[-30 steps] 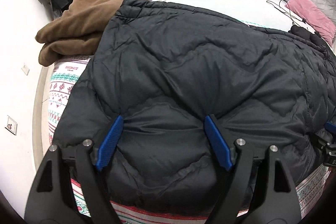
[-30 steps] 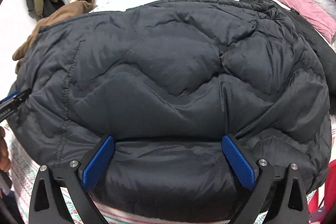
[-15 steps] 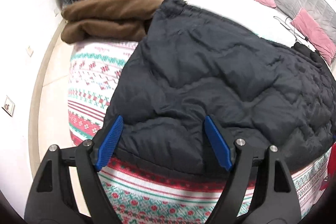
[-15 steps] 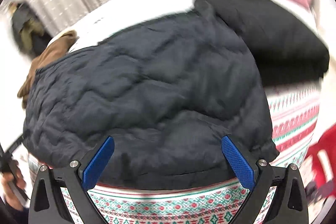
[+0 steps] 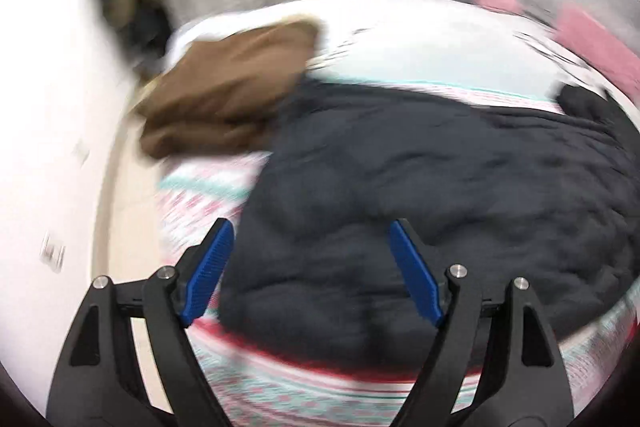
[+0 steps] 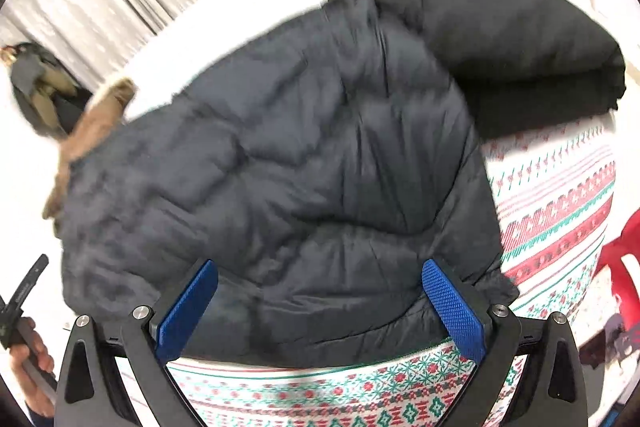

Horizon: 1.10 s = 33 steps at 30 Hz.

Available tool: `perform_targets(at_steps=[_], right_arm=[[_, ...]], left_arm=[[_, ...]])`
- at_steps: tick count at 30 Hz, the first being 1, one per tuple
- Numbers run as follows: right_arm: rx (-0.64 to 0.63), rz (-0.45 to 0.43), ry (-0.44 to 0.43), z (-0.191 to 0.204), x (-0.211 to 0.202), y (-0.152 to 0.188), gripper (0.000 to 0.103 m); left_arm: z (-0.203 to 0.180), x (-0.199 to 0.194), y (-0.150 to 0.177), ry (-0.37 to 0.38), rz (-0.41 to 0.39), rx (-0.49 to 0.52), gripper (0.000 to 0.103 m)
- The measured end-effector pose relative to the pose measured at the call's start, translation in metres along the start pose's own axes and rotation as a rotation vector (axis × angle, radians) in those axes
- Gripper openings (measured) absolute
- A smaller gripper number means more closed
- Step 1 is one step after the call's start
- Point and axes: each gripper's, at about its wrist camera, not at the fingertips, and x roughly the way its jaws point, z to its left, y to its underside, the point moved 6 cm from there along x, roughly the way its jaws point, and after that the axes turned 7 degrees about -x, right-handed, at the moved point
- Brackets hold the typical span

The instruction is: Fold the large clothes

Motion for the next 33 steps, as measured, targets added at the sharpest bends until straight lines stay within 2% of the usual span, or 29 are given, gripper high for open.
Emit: perform_targets(at_steps=[3,5,8,10,12,14,18,20,22,24,27,30,33], right_arm=[[0.010,-0.028,-0.024,0.004,-0.009,-0.005,0.103],[0.017,-0.032,-0.044,0.007,-0.010,-0.007,0.103],[0.010,-0.030,-0.053,0.016,-0.005,-0.013,0.103],[-0.001,-0.019,-0.049,0.022,-0.001,-0.011,0.103],[-0.016,-0.014,-0.049,0.027,0.005,-0.010,0.103],[-0.031,-0.001,-0.048,0.028,0.007,-0.005,0.103],[-0.031,0.049,-0.044,0.028,0.019,-0.004,0.103],[-0.040,0.069,-0.036,0.031,0.025,-0.004,0.103],[-0.047,0.069,-0.036,0.033,0.025,-0.006,0.103],[-0.042,0.053,-0.051,0.041,0.024,-0.012,0.103],[-0.032,0.031,-0.073,0.044,0.020,-0.016,0.103],[-0.029,0.031,-0.078,0.043,0.018,-0.014,0.103],[-0.026,0.034,-0.074,0.044,0.023,-0.017,0.103]], left_arm=[[-0.067,0.006,-0.009,0.092,0.043,0.138,0.081],[-0.117,0.026,-0.018,0.137,0.092,0.202,0.081],[-0.155,0.063,-0.027,0.133,0.184,0.238,0.081],[-0.171,0.092,-0.034,0.086,0.229,0.235,0.081],[-0.177,0.121,-0.034,0.022,0.258,0.238,0.081],[-0.179,0.138,-0.023,-0.009,0.286,0.249,0.082],[-0.184,0.141,-0.006,-0.050,0.249,0.286,0.082],[-0.190,0.140,-0.008,-0.065,0.279,0.308,0.082],[-0.192,0.136,-0.019,-0.059,0.308,0.308,0.081],[-0.194,0.132,-0.031,-0.037,0.292,0.300,0.081],[-0.198,0.132,-0.045,-0.049,0.268,0.293,0.081],[-0.203,0.148,-0.035,-0.031,0.330,0.299,0.081],[-0.197,0.152,-0.034,-0.010,0.338,0.281,0.082]])
